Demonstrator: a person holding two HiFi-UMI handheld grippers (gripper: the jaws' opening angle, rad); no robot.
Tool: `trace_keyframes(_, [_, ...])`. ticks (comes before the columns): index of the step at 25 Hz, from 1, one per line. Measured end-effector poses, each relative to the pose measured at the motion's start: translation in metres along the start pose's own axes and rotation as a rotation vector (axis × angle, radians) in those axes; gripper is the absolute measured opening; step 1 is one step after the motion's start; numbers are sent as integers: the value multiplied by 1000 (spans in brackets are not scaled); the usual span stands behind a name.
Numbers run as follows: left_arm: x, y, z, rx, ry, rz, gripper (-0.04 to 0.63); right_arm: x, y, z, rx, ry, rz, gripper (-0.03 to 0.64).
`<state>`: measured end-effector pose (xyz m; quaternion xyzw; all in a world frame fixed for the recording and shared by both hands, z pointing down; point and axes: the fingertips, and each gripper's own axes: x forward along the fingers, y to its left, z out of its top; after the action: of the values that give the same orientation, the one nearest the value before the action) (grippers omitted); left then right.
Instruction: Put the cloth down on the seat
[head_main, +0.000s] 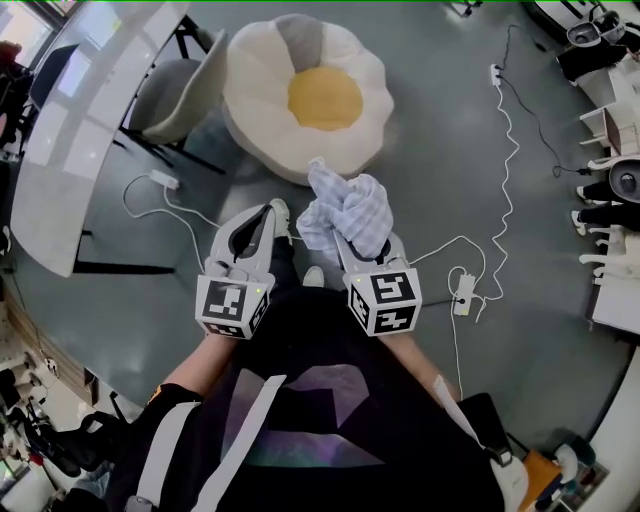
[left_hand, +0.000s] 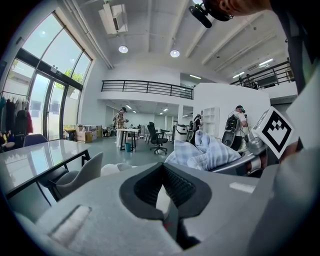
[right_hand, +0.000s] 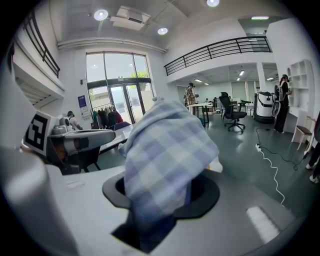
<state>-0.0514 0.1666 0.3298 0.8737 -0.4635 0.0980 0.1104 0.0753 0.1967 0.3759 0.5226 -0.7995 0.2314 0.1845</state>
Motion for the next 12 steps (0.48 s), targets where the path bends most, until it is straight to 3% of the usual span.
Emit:
trace_keyframes(6, [38, -1, 15, 6, -19, -58, -2, 13, -19, 15, 0, 4, -31, 178])
trace_keyframes(12, [63, 12, 13, -4, 15, -66, -2, 36, -34, 22, 25, 31, -38, 178])
